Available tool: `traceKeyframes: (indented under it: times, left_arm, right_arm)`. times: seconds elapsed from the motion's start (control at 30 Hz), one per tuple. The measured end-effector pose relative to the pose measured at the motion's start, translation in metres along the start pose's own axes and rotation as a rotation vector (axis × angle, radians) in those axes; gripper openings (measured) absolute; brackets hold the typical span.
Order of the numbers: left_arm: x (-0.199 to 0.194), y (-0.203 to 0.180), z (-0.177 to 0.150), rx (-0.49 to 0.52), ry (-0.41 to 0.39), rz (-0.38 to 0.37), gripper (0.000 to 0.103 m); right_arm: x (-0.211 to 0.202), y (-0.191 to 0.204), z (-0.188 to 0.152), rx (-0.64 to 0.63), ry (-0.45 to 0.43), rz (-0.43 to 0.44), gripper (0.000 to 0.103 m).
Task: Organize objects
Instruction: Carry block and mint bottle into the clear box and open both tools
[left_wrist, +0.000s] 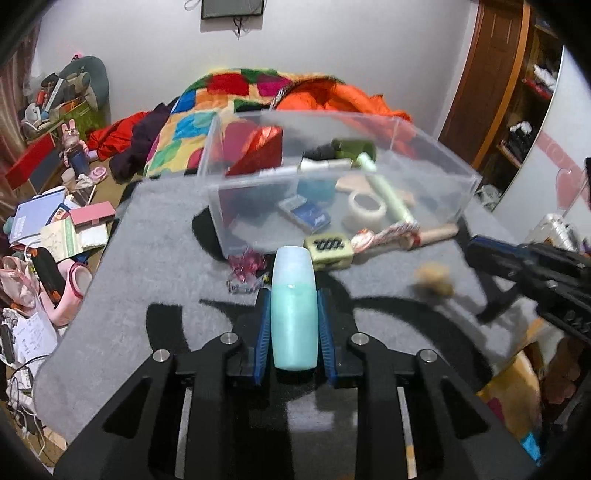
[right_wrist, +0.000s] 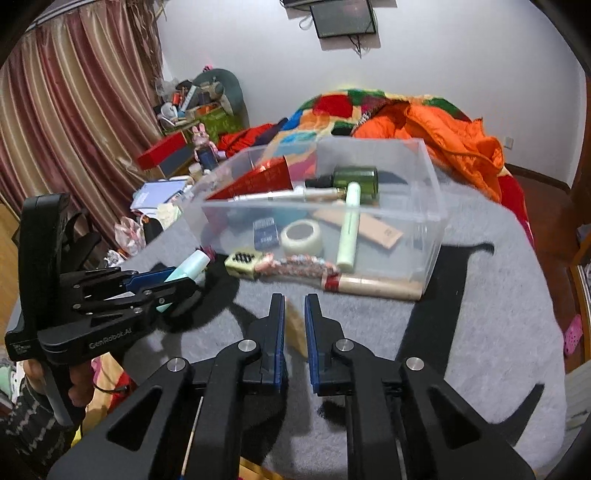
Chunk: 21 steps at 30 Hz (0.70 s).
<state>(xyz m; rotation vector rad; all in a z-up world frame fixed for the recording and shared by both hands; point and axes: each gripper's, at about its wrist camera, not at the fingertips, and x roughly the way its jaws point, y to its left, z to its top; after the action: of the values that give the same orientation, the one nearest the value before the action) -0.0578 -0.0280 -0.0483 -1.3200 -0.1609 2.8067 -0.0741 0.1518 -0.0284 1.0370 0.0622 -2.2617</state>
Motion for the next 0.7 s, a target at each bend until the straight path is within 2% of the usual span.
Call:
traceKeyframes:
  times: [0.17, 0.23, 0.3, 0.33, 0.5, 0.57, 0.63, 0.7]
  left_arm:
    - [-0.018, -0.004, 0.015, 0.001, -0.058, -0.021, 0.024]
    - [-0.021, -0.005, 0.023, 0.002, -0.074, -0.030, 0.024]
    - [-0.021, -0.006, 0.032, 0.008, -0.084, -0.025, 0.024]
    - [-0.021, -0.006, 0.037, 0.010, -0.088, -0.025, 0.024]
    - [-0.014, -0.004, 0.058, 0.006, -0.090, -0.042, 0.024]
    - [-0.010, -0.003, 0.065, 0.006, -0.088, -0.041, 0.024]
    - [-0.005, -0.003, 0.071, 0.006, -0.083, -0.034, 0.024]
    - [0.002, -0.002, 0.079, 0.006, -0.077, -0.027, 0.024]
  right_arm:
    - [0.004, 0.000, -0.001, -0.024, 0.018, -0.017, 0.011]
    - [0.006, 0.000, -0.003, -0.026, 0.036, 0.008, 0.017]
    - [0.011, 0.002, -0.006, -0.031, 0.051, 0.003, 0.036]
    - [0.015, 0.004, -0.007, -0.031, 0.059, 0.002, 0.038]
    - [0.045, 0.021, -0.018, -0.091, 0.128, -0.009, 0.041]
    - [0.048, 0.027, -0.022, -0.119, 0.115, -0.021, 0.042]
    - [0.048, 0.032, -0.024, -0.140, 0.111, -0.034, 0.035]
    - [0.047, 0.029, -0.024, -0.130, 0.110, -0.027, 0.032]
